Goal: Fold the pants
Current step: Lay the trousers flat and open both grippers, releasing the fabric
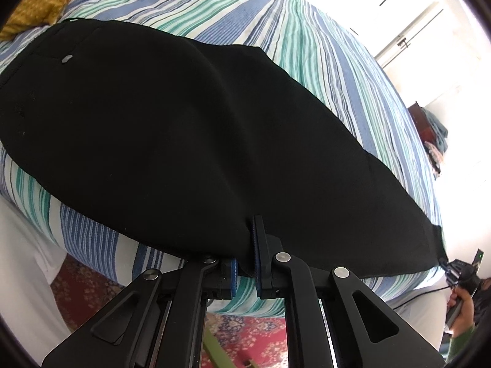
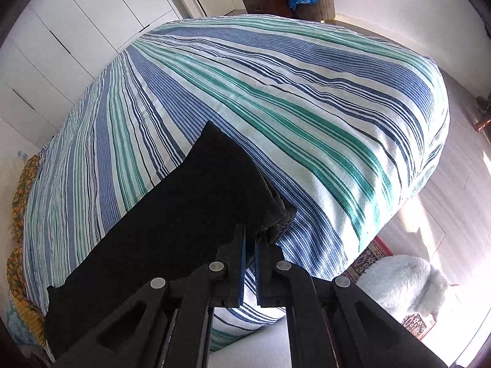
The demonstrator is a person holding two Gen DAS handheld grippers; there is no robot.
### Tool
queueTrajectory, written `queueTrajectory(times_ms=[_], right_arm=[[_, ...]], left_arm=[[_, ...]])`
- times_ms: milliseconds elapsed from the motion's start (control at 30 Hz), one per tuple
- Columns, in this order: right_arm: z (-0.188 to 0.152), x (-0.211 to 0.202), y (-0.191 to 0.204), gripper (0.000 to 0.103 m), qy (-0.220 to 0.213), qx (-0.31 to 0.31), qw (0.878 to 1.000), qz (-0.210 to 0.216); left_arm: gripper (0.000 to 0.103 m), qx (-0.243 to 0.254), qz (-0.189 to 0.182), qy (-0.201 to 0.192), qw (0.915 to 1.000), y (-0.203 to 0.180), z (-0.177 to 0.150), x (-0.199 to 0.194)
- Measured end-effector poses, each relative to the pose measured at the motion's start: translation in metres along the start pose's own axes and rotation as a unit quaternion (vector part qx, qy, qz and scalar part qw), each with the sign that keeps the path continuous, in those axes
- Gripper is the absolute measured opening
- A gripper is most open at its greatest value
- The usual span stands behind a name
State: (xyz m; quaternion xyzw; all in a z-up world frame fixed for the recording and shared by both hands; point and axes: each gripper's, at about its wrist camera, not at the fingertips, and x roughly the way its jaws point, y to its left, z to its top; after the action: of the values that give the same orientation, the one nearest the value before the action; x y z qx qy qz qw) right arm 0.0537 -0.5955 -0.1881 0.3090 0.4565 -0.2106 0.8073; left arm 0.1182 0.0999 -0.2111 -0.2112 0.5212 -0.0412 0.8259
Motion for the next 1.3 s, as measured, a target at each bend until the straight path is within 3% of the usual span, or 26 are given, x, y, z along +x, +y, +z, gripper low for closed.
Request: queueTrajectory(times_ms=[133,167,200,233,267,333,500,633,767,867,967,1033,1100,1300], right_arm=[[0.0,0.002,0.002,0.006,0.008,0.0,1.0,0.002],[0.0,0.002,0.002,0.008,0.009,0.001,1.0,0.006],[0.0,0.0,0.0,0.011,0.008,0.005,1.0,0.012],[0.0,-0.003,-0.002,0.027,0.004,0.012,1.0,0.015],[-0.001,-0.007,-0.006,0.061,-0.001,0.024,1.0,0.016],[-0.007,-0.023,-0.014,0.087,-0.031,0.052,0.998,0.019],[-0.031,-0.08,-0.005,0.087,-0.149,0.053,0.987,-0.027],[-0.046,-0.104,0.052,0.087,-0.19,-0.027,0.981,-0.008],[-0.065,-0.094,0.136,0.087,-0.164,-0.144,0.974,0.057],[-0.092,-0.07,0.191,0.087,-0.133,-0.213,0.962,0.107],[-0.125,-0.032,0.224,0.087,-0.101,-0.274,0.948,0.126],[-0.146,0.002,0.225,0.087,-0.061,-0.296,0.948,0.102],[-0.156,0.036,0.214,0.087,0.003,-0.282,0.955,0.089],[-0.146,0.039,0.193,0.087,0.009,-0.24,0.961,0.135]], left_arm=[[0.018,0.004,0.016,0.003,0.9998,-0.001,-0.001,-0.006],[0.032,0.008,0.022,0.003,0.9997,-0.004,-0.002,-0.011],[0.056,0.01,0.026,0.002,0.9996,-0.007,-0.005,-0.016],[0.066,0.008,0.032,-0.003,0.9994,-0.008,-0.008,-0.025],[0.074,0.007,0.037,-0.015,0.9992,-0.008,-0.013,-0.037],[0.074,0.01,0.044,-0.039,0.9982,-0.008,-0.022,-0.059],[0.081,0.033,0.077,-0.149,0.9854,-0.014,-0.019,-0.107],[0.087,0.053,0.072,-0.162,0.9827,-0.017,0.016,-0.095],[0.086,0.063,0.076,-0.15,0.9838,-0.017,0.045,-0.056],[0.086,0.076,0.096,-0.136,0.9831,-0.013,0.046,-0.024],[0.086,0.086,0.115,-0.081,0.9862,-0.003,0.034,0.006],[0.086,0.1,0.123,-0.078,0.9843,-0.004,0.029,0.01],[0.087,0.106,0.13,-0.076,0.9828,-0.007,0.027,0.009],[0.09,0.114,0.138,-0.074,0.981,-0.009,0.023,0.012]])
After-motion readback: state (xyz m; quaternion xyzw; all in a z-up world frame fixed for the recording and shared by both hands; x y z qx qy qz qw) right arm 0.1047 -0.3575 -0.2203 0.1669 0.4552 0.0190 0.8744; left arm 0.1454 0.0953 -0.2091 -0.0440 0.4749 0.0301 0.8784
